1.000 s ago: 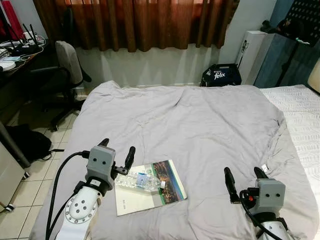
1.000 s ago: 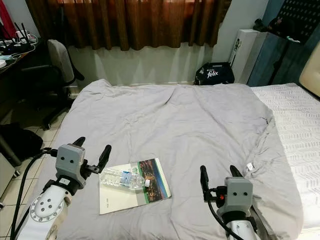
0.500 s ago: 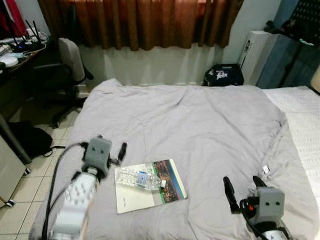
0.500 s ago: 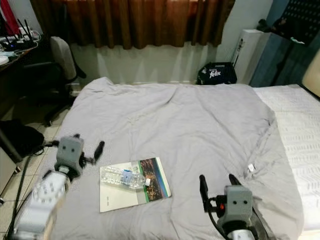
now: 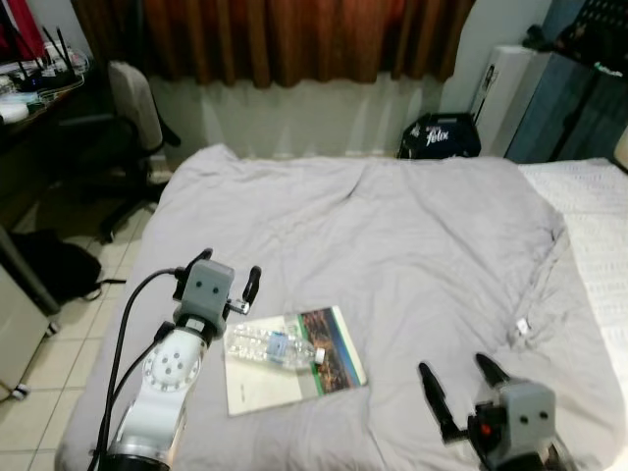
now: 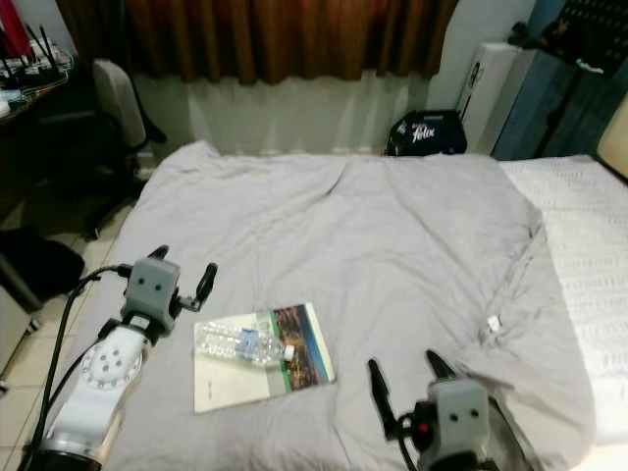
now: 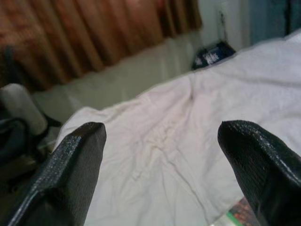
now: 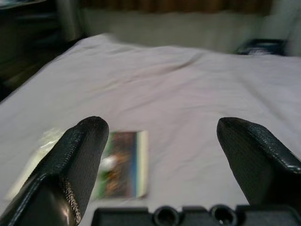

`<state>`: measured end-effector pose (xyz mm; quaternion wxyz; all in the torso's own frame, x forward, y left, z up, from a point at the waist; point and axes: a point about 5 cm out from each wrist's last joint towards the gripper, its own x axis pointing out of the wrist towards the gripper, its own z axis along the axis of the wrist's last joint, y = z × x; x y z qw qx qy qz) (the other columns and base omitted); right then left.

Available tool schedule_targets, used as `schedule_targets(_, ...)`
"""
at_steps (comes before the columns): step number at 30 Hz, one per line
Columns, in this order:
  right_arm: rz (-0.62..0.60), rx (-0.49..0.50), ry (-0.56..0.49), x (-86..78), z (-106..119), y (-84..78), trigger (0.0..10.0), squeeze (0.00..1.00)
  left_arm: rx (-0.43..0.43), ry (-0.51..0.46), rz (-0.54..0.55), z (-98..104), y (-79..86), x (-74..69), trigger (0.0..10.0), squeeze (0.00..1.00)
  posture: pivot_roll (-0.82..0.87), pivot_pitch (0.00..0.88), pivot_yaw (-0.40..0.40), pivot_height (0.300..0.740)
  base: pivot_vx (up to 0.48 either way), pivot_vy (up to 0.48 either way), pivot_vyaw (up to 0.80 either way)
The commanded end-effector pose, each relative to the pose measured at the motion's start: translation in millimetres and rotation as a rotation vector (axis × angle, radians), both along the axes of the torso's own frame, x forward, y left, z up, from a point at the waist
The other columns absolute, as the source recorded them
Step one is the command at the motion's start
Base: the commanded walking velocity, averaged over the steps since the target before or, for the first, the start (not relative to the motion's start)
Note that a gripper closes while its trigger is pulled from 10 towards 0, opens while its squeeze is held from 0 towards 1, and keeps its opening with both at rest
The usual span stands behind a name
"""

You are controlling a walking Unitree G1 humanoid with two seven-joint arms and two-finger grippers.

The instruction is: Clean up the room

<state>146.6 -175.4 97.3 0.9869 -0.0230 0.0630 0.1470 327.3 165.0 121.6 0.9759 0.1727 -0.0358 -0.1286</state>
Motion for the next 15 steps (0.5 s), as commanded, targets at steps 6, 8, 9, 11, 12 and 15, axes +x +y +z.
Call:
schedule_targets(6,0.05,-0.038,0.072,-34.7,13.3,-3.1,10.0,0.0,0.06,0.037,0.041,14.5,17.4,38.3,10.0,0.0,-0.3,0.181,-0.054,0.74,0.0,0.0,0.0)
schedule_targets(8,0.033,-0.05,0.098,-47.6,21.5,-5.9,10.0,0.0,0.079,0.065,0.073,19.1,22.3,48.6,10.0,0.0,-0.33,0.214,-0.052,0.74,0.0,0.0,0.0)
schedule_targets(9,0.033,-0.05,0.098,-47.6,21.5,-5.9,10.0,0.0,0.079,0.065,0.073,19.1,22.3,48.6,10.0,0.0,-0.33,0.214,-0.052,0.74,0.0,0.0,0.0)
schedule_targets(11,0.019,-0.061,0.14,-61.3,26.4,-8.1,10.0,0.0,0.091,0.083,0.124,21.6,27.9,55.5,10.0,0.0,-0.37,0.267,-0.057,0.74,0.0,0.0,0.0)
schedule_targets(12,0.014,-0.063,0.157,-67.6,29.5,-8.6,10.0,0.0,0.092,0.083,0.143,23.6,30.1,57.7,10.0,0.0,-0.38,0.274,-0.059,0.74,0.0,0.0,0.0)
schedule_targets(15,0.004,-0.072,0.199,-87.3,39.1,-6.9,10.0,0.0,0.088,0.09,0.168,27.5,29.8,62.0,10.0,0.0,-0.42,0.33,-0.07,0.74,0.0,0.0,0.0)
